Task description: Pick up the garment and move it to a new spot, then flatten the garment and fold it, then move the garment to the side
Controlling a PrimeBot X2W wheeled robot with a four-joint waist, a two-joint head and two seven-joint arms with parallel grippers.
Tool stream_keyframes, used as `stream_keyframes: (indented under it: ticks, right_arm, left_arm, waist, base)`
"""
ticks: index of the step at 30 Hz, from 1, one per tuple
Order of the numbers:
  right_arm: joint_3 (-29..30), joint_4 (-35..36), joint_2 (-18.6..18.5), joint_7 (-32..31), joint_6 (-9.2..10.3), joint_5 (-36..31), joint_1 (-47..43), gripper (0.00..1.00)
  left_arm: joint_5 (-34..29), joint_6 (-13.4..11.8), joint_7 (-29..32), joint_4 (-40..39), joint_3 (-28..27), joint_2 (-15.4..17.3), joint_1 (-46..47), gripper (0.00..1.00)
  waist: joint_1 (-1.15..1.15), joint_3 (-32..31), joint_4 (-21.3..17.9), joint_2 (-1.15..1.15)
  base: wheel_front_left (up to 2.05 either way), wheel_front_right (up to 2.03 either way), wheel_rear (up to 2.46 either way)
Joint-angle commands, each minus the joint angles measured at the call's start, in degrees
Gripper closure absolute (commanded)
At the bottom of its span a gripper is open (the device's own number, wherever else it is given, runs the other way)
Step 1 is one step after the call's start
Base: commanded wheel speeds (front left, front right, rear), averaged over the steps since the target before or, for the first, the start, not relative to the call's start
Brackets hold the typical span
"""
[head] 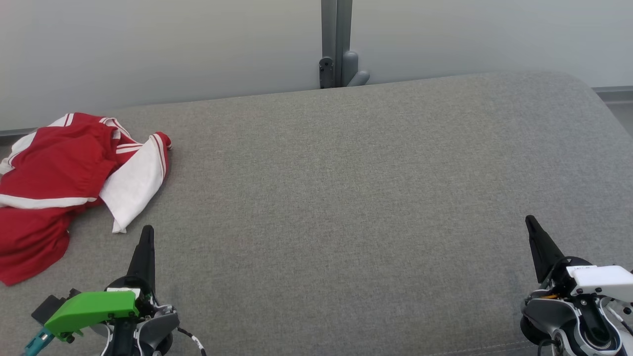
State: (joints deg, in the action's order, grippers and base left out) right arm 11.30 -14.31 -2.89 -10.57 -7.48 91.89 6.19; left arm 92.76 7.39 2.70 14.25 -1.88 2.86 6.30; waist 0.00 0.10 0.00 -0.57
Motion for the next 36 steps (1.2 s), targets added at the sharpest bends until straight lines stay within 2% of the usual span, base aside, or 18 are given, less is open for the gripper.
stream_keyframes:
  ticks: [1,36]
  right_arm:
    - [0.1,-0.1,0.0,-0.1,-0.02,-0.2,0.5,1.0]
    - [0.0,-0.1,0.0,0.0,-0.02,-0.2,0.5,1.0]
  left_arm:
    - [0.3,0.3,0.0,-0.1,-0.2,0.0,0.7,1.0]
    - [0.3,0.3,0.0,-0.1,-0.2,0.0,0.7,1.0]
  waist:
    - [0.0,0.0,0.0,0.57]
    - [0.0,0.0,0.0,0.57]
  base:
    - [0.0,0.0,0.0]
    - [0.0,0.0,0.0]
